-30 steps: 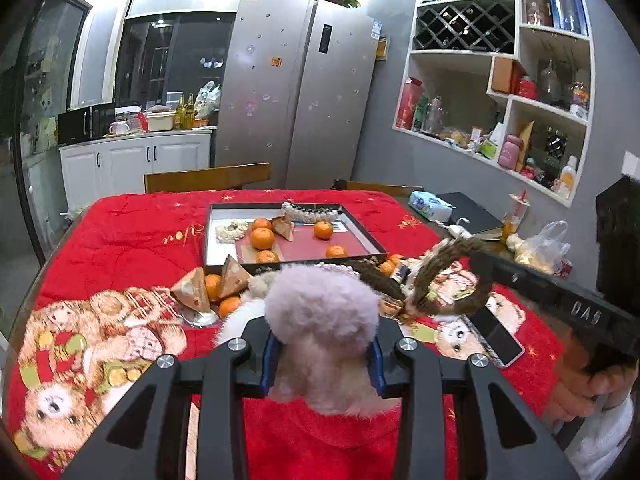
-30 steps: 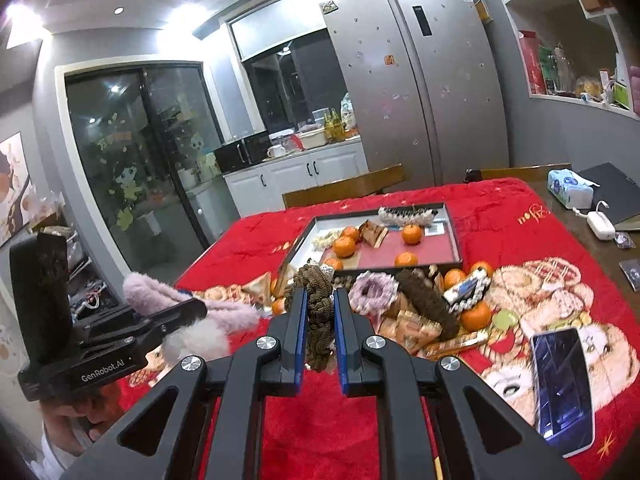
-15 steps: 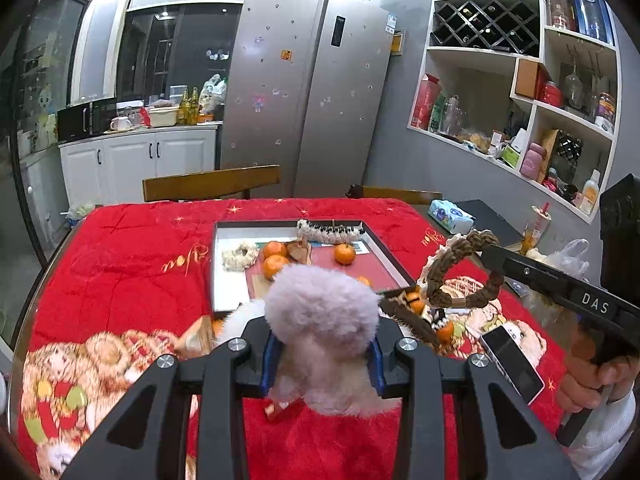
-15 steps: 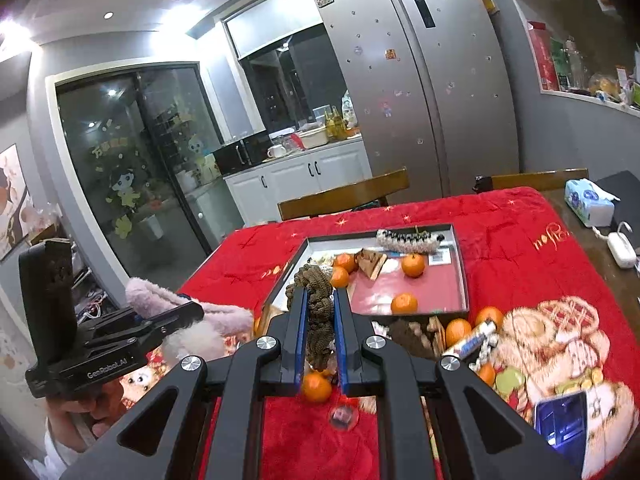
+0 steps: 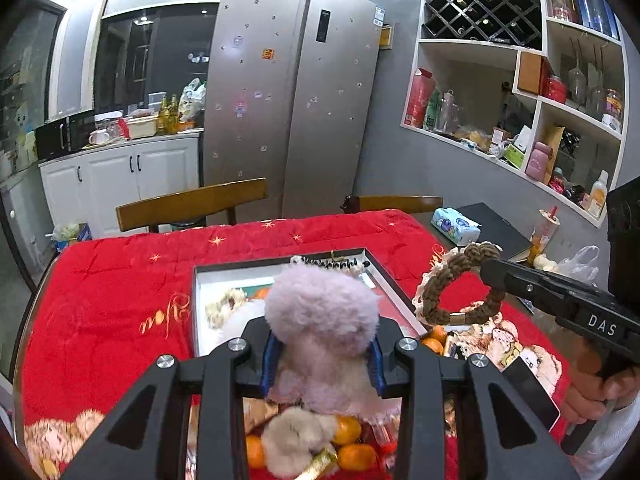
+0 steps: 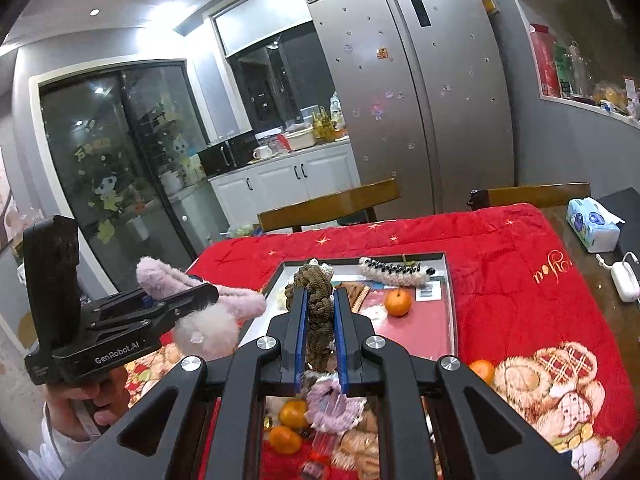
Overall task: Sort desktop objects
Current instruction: 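Lower the braided ring into the tray and open the right tool while the left tool releases the pom-pom there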
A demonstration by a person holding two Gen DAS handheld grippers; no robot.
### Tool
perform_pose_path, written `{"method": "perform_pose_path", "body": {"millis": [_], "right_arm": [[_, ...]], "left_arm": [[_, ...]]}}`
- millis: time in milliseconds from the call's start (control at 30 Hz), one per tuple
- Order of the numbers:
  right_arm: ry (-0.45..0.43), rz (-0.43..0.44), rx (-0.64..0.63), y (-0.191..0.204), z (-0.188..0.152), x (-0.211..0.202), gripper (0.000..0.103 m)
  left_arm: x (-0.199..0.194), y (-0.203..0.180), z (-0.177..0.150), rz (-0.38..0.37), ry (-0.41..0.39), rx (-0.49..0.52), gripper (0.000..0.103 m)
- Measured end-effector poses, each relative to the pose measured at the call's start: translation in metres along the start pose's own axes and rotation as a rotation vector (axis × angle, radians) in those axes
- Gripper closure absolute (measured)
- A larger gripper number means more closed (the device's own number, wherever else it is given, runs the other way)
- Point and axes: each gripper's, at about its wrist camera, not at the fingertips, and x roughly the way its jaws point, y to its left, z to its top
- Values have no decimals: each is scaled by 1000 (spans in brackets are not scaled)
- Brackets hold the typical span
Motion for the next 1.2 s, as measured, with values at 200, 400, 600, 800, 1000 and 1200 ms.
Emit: {"method": "perform_pose_path", "body": {"millis": [200, 400, 600, 800, 1000, 1200], "right_arm": [[16, -25, 26, -16, 8, 23, 90], [56, -36, 56, -31, 6, 49, 90], [86, -71, 41, -40, -1, 74, 90], [143, -72, 66, -58, -12, 106, 90], [164, -94, 65, -66, -18, 124, 90], [181, -131, 100, -85, -17, 135, 90]], "left_arm": [[38, 7, 11, -14, 34, 6, 66], [72, 22, 9, 3, 55, -17, 67], [98, 30, 5, 23, 59, -11, 67], [140, 42, -18, 18, 152, -48, 67], [158, 45, -31, 19, 193, -59, 67], [164, 46, -34, 6, 207, -64, 67]]}}
